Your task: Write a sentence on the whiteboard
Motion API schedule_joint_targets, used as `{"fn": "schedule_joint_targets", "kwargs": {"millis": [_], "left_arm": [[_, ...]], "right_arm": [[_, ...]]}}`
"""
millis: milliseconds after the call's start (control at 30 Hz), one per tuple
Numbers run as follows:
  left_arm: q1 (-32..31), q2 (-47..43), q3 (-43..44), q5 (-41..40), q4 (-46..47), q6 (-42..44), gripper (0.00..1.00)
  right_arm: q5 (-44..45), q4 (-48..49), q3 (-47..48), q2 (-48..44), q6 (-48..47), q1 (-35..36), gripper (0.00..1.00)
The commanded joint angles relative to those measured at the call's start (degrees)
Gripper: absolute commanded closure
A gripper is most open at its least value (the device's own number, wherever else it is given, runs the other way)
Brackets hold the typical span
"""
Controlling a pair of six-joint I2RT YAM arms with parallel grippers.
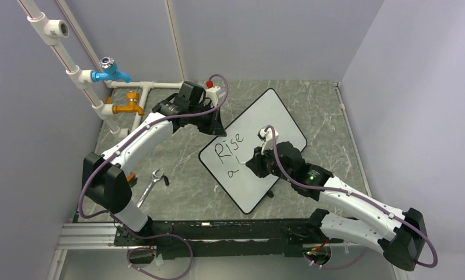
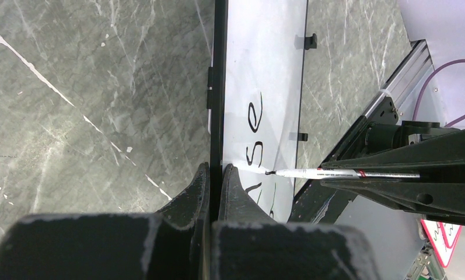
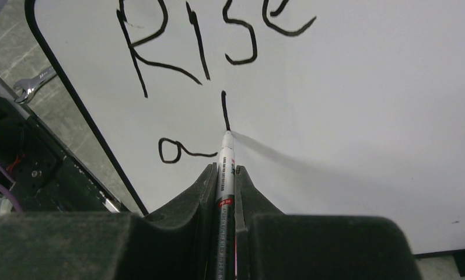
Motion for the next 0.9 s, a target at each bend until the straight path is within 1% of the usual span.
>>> {"fn": "schedule_joint_targets", "kwargs": {"millis": [0,267,867], "left_arm": [[-0.13,-2.36,0.47,-5.41,1.71,2.09,1.00],[-0.18,-2.34,0.47,-5.49,1.79,2.14,1.00],[-0.47,-2.08,0.49,-5.93,1.49,2.28,1.00]], "right_arm": [[-0.43,-1.37,-2.14,-2.43,1.66,0.08,1.00],[-1.07,-1.53,-2.62,-2.18,1.79,0.03,1.00],[0.39,0.37,4.68,3.94,-1.41,0.09,1.00]]}}
